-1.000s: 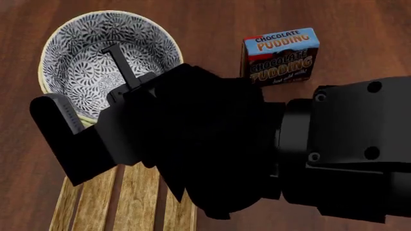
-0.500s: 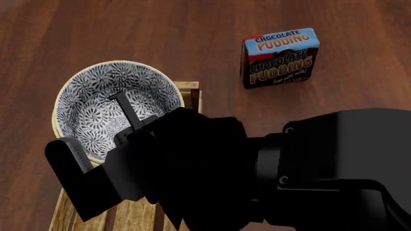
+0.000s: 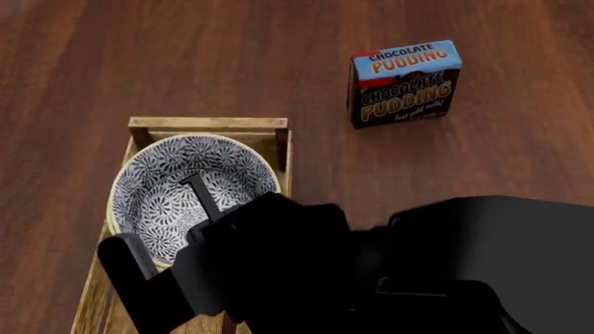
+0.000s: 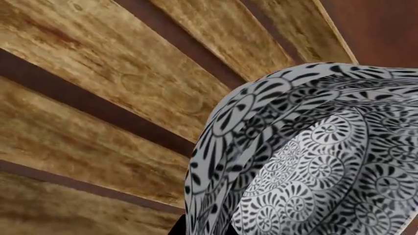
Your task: Stack the left bowl on the right bowl and place them in the tray.
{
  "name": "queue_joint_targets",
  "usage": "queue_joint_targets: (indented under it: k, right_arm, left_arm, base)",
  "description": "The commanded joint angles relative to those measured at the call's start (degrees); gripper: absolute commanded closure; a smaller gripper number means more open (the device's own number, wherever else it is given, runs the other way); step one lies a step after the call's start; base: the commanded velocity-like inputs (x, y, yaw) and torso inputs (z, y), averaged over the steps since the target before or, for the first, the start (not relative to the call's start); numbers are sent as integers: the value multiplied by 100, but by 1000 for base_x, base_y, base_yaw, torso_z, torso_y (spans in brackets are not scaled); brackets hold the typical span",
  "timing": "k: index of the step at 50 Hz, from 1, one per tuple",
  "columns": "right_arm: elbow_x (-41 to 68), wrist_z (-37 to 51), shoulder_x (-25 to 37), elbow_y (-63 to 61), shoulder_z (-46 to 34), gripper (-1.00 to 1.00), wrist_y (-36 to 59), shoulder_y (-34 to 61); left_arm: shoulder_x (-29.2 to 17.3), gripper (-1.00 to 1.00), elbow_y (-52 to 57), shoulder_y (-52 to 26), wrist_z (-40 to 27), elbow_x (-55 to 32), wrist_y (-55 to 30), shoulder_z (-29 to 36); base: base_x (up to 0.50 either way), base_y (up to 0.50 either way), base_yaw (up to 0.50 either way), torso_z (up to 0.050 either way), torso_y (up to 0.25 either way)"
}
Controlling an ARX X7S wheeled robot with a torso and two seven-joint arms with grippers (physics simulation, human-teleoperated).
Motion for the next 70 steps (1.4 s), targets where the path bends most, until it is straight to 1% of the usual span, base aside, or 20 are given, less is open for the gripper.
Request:
queue_joint_targets:
  k: [1,16,27,36,37,52,63,70]
  right_arm:
    - [-346,-28,-129,439,-17,100,-296,-251]
    - [-512,-191,-451,1450,-120,100,-854,-934]
    - [-636,-247,-544,1785,-128,100,-1066,-1197]
    - [-641,-305,-535,1910,-74,100,-1015,-1298]
    - [-649,-309,-521,1894,-73,-100,-1002,-1282]
    - [-640,-311,-490,1544,132,-100,-613,-996]
    - [-587,-234,-290,549,281,-100,10,-513]
    - [-582,-171,-213,196,373,-100,185,-361]
  left_arm:
    - [0,-100,-2,3,-1,-43,-27,-35]
    - [0,-100,-106,94,-1,-1,80,4]
    - [0,-100,-325,270,-1,184,362,140]
    - [0,-100,-426,354,-1,244,475,193]
    - [0,-100,-428,357,-1,246,478,192]
    - [0,-100,-273,289,-1,144,312,74]
    - [0,-100,-131,150,-1,-36,133,-105]
    - [0,-100,-82,111,-1,-78,87,-170]
  base:
    - [0,0,0,0,10]
    - [1,0,0,1,0]
    - [3,1,3,0,-3]
    - [4,2,3,-3,-9]
    - [12,3,3,0,-10]
    - [0,0,0,-1,-1]
    - [0,0,0,0,0]
    - [0,0,0,0,0]
